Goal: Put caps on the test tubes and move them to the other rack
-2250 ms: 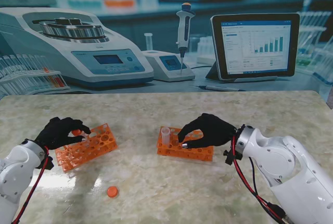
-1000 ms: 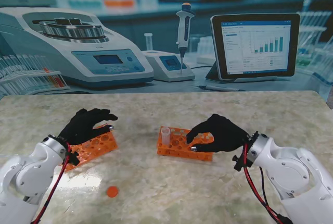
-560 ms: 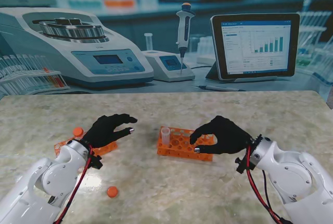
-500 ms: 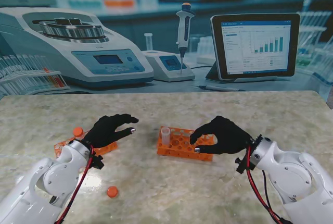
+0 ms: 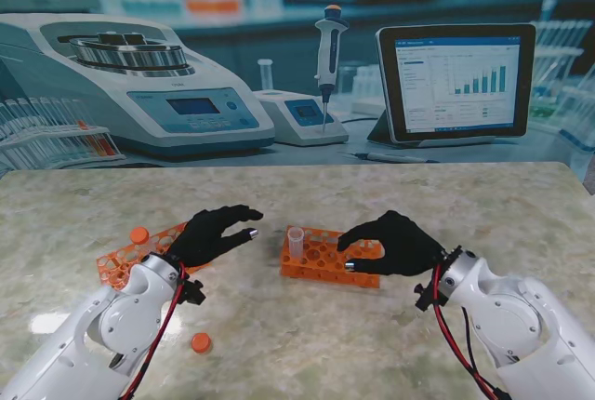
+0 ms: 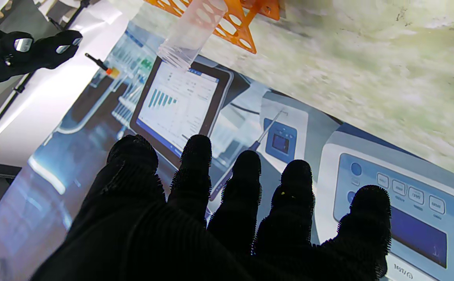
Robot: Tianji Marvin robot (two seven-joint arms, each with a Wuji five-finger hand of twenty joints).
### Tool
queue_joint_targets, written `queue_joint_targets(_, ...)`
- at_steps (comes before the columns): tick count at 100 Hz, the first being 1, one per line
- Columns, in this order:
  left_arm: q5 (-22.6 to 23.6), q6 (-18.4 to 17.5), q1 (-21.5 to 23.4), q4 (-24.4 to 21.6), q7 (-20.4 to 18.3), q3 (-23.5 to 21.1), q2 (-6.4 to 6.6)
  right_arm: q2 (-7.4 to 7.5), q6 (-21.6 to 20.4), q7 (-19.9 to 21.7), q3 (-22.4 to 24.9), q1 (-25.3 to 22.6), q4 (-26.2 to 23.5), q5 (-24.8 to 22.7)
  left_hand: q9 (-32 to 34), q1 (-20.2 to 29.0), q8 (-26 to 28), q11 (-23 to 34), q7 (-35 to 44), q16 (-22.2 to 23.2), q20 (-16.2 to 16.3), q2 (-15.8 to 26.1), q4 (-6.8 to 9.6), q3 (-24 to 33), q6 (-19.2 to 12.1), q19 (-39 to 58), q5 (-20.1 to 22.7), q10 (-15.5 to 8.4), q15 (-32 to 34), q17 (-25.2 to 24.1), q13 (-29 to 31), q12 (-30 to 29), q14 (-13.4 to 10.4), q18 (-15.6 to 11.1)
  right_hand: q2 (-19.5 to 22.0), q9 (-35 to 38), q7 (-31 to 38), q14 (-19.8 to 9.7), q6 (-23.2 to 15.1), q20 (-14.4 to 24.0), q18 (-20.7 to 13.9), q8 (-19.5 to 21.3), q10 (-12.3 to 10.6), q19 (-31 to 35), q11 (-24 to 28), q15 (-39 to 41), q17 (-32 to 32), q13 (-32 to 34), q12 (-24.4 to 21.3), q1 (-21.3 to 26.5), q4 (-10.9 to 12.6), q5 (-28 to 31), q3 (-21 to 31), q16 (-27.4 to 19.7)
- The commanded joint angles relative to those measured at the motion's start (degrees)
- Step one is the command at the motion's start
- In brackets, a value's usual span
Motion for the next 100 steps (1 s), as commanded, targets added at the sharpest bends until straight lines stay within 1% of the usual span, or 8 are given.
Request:
queue_joint_targets(1, -0.21, 0.44, 0.35, 0.04, -0.26, 0.22, -0.28, -0.63, 0.72, -0.36, -0.74, 0.11, 0.94, -0.77, -1.02, -0.93, -0.62, -1.11, -1.18, -0.62, -2.5, 2.43, -0.8, -1.04, 0.82, -1.71, 0.06, 0.52, -0.17, -0.5, 0.36, -1.76, 0.38, 1.13, 2.2, -1.54, -1.23, -0.82, 0.74, -1.63, 1.0, -1.2, -0.44, -1.7, -1.22, -2.07, -1.3, -1.7, -1.22, -1.54, 1.33, -2.36, -1.0, -1.64)
queue_joint_targets(20, 0.07, 0.34, 0.82, 0.38, 0.28, 0.31, -0.34, -1.23, 2.55, -3.6, -3.0, 1.51, 3.31, -2.55, -0.93, -0.96, -0.56, -1.11, -1.09, -0.55, -2.67, 2.43, -0.81, -1.06, 0.77, -1.78, 0.37, 0.58, -0.12, -0.65, 0.49, -1.74, -0.02, 0.64, 2.03, -3.37, -1.9, -0.72, 1.5, -3.91, 1.13, -1.65, 0.12, -3.7, -2.42, -3.37, -2.45, -3.54, -2.93, -2.09, 1.27, -3.56, -0.91, -3.45)
queue_joint_targets(31, -0.13, 0.12, 1.03, 0.91, 1.01, 0.51, -0.49, -1.45, 3.67, -4.76, -4.37, 2.67, 4.79, -3.21, -0.81, -0.85, -0.5, -1.07, -1.04, -0.53, -2.74, 2.44, -0.8, -1.02, 0.85, -1.85, 0.42, 0.6, -0.18, -0.72, 0.31, -1.72, -0.06, 0.42, 1.87, -4.61, -2.38, -0.47, 2.04, -5.9, 1.17, -2.0, 0.41, -4.94, -3.25, -4.07, -3.12, -4.73, -4.55, -2.68, 1.22, -4.38, -0.58, -4.99)
queue_joint_targets(35, -0.36, 0.06, 1.1, 1.02, 1.02, 0.57, -0.51, -1.52, 4.02, -5.13, -4.86, 3.12, 5.35, -3.39, -0.78, -0.82, -0.48, -1.07, -1.04, -0.53, -2.78, 2.42, -0.8, -1.02, 0.7, -1.91, 0.41, 0.66, -0.21, -0.82, 0.2, -1.71, -0.08, 0.12, 1.77, -4.86, -2.6, -0.48, 2.17, -7.41, 1.17, -2.22, 0.64, -5.44, -3.48, -4.17, -2.96, -4.93, -5.72, -3.03, 1.18, -4.58, -0.28, -5.95)
queue_joint_targets(52, -0.15, -0.19, 1.01, 1.44, 0.89, 0.7, -0.43, -1.88, 5.58, -6.72, -7.31, 5.24, 8.1, -3.57, -0.75, -0.79, -0.41, -1.06, -1.04, -0.5, -2.84, 2.47, -0.81, -1.05, 0.85, -2.08, 0.48, 0.52, -0.19, -0.89, 0.18, -1.65, -0.3, -0.04, 1.33, -6.09, -3.14, -0.35, 2.92, -8.39, 1.15, -2.55, 0.85, -5.56, -3.88, -4.67, -3.49, -6.13, -6.61, -3.72, 1.08, -5.69, -0.13, -6.8)
queue_joint_targets(67, -0.05, -0.17, 1.04, 1.44, 0.83, 0.7, -0.41, -2.34, 6.78, -9.93, -9.67, 7.42, 10.91, -5.63, -0.75, -0.73, -0.35, -1.05, -1.01, -0.49, -2.83, 2.43, -0.81, -1.05, 0.8, -2.1, 0.55, 0.43, -0.2, -0.75, 0.15, -1.62, -0.2, -0.05, 0.46, -6.86, -3.65, -0.14, 3.61, -9.11, 1.1, -2.87, 1.13, -5.51, -4.0, -4.71, -3.69, -6.58, -7.33, -4.47, 0.94, -6.59, 0.27, -7.4)
queue_joint_targets(90, 0.61, -0.18, 1.34, 1.19, 0.57, 0.27, -0.27, -2.93, 9.1, -13.23, -13.72, 11.29, 15.35, -7.16, -0.77, -0.72, -0.2, -1.06, -0.87, -0.5, -2.82, 2.45, -0.81, -1.05, 0.72, -2.17, 0.78, 0.45, -0.23, -0.79, 0.05, -1.6, -0.42, -0.14, -0.59, -8.05, -4.4, -0.02, 4.74, -10.1, 0.93, -3.34, 1.62, -5.6, -3.98, -4.67, -4.31, -7.33, -7.95, -5.82, 0.67, -7.7, 1.54, -7.93)
queue_joint_targets(100, 0.81, -0.36, 1.43, 1.13, 0.46, 0.13, -0.22, -3.17, 9.91, -14.42, -15.72, 13.36, 17.37, -7.69, -0.7, -0.76, -0.16, -1.04, -0.88, -0.51, -2.82, 2.47, -0.81, -1.05, 0.77, -2.19, 0.75, 0.55, -0.26, -0.8, -0.02, -1.58, -0.44, -0.17, -1.22, -8.55, -4.66, -0.37, 5.06, -12.96, -0.77, -3.63, 1.83, -7.56, -3.98, -5.16, -4.52, -7.98, -8.73, -6.74, 0.31, -7.97, 2.98, -8.96)
